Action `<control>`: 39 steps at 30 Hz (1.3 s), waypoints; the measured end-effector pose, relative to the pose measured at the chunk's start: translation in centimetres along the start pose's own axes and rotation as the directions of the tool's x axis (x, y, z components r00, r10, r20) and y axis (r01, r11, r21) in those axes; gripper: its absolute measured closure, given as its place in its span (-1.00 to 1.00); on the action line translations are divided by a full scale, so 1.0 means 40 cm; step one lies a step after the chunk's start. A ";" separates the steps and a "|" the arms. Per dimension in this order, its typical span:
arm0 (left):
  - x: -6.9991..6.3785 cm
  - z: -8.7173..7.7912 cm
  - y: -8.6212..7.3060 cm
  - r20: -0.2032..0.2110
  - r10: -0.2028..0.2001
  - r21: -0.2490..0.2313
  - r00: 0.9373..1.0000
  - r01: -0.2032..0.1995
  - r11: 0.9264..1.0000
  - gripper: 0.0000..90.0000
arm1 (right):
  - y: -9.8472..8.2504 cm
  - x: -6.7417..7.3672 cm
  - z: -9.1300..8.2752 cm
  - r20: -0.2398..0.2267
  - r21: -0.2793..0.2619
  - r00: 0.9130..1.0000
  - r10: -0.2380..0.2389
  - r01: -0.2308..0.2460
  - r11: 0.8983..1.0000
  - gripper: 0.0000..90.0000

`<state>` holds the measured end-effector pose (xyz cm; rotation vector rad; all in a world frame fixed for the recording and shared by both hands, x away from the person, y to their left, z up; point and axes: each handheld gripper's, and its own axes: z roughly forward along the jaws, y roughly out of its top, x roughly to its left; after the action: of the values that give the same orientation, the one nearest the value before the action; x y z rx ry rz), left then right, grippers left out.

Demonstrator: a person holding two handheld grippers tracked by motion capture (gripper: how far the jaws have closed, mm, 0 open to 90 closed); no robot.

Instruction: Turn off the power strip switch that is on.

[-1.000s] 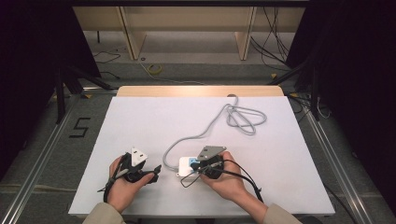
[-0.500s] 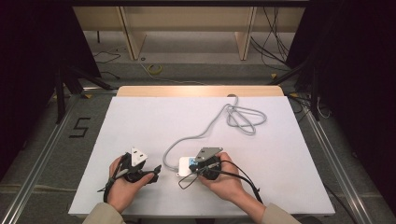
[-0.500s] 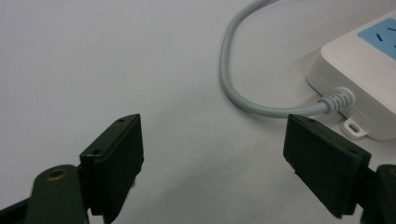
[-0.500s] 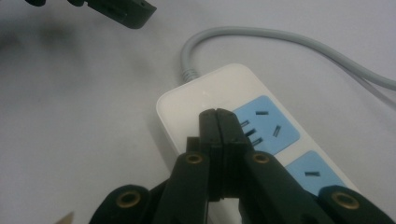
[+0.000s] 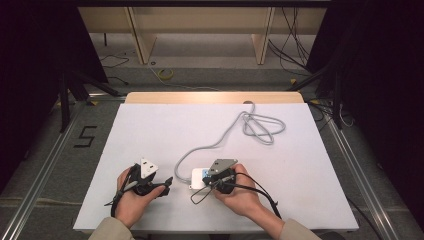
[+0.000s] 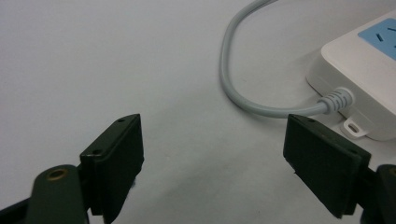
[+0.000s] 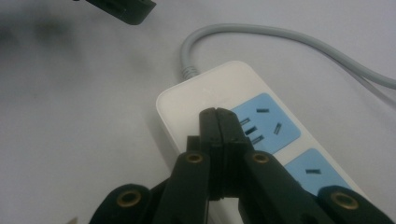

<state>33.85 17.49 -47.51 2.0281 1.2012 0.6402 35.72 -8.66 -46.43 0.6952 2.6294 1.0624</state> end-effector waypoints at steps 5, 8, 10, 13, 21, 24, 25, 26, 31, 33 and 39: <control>-0.001 0.001 0.000 0.001 -0.001 0.002 1.000 0.001 1.000 -0.56 | 0.000 0.001 0.000 0.004 0.002 1.000 0.003 -0.003 1.000 1.00; -0.001 0.001 0.000 0.001 -0.003 0.002 1.000 0.003 1.000 -0.56 | -0.001 0.005 0.002 0.011 0.000 1.000 0.003 -0.003 1.000 1.00; -0.002 0.001 0.000 0.002 -0.001 0.003 1.000 0.001 1.000 -0.56 | -0.002 0.004 0.002 0.008 0.003 1.000 0.002 -0.002 1.000 1.00; -0.003 0.002 0.000 0.003 0.002 0.003 1.000 -0.002 1.000 -0.56 | -0.002 0.003 0.002 0.006 0.000 1.000 0.007 -0.007 1.000 1.00; -0.001 0.003 0.000 0.005 0.004 0.003 1.000 -0.004 1.000 -0.56 | -0.005 -0.003 0.002 -0.008 -0.012 1.000 0.030 -0.030 0.999 1.00; -0.001 0.002 0.000 0.005 0.004 0.003 1.000 -0.004 1.000 -0.56 | -0.006 -0.003 0.001 -0.009 -0.014 0.999 0.031 -0.031 0.999 1.00; -0.001 0.002 0.000 0.005 0.002 0.003 1.000 -0.002 1.000 -0.56 | -0.006 -0.003 0.001 -0.008 -0.015 1.000 0.027 -0.027 1.000 1.00; -0.001 0.002 0.000 0.005 0.002 0.003 1.000 -0.002 1.000 -0.56 | -0.006 -0.003 0.001 -0.007 -0.016 1.000 0.025 -0.025 1.000 1.00; -0.001 0.002 0.000 0.005 0.004 0.003 1.000 -0.004 1.000 -0.55 | -0.003 -0.004 -0.005 -0.005 -0.029 1.000 0.023 -0.023 0.999 1.00; -0.001 0.002 0.000 0.006 -0.001 0.002 1.000 0.001 1.000 -0.55 | -0.004 -0.008 -0.009 -0.003 -0.023 1.000 0.025 -0.025 0.999 1.00; -0.001 0.003 0.000 0.006 -0.003 0.002 1.000 0.003 1.000 -0.55 | -0.003 -0.022 -0.028 0.005 -0.049 1.000 0.029 -0.029 0.998 1.00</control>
<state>33.90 17.44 -47.59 2.0280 1.2014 0.6320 36.03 -9.83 -45.69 0.7265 2.5863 1.1274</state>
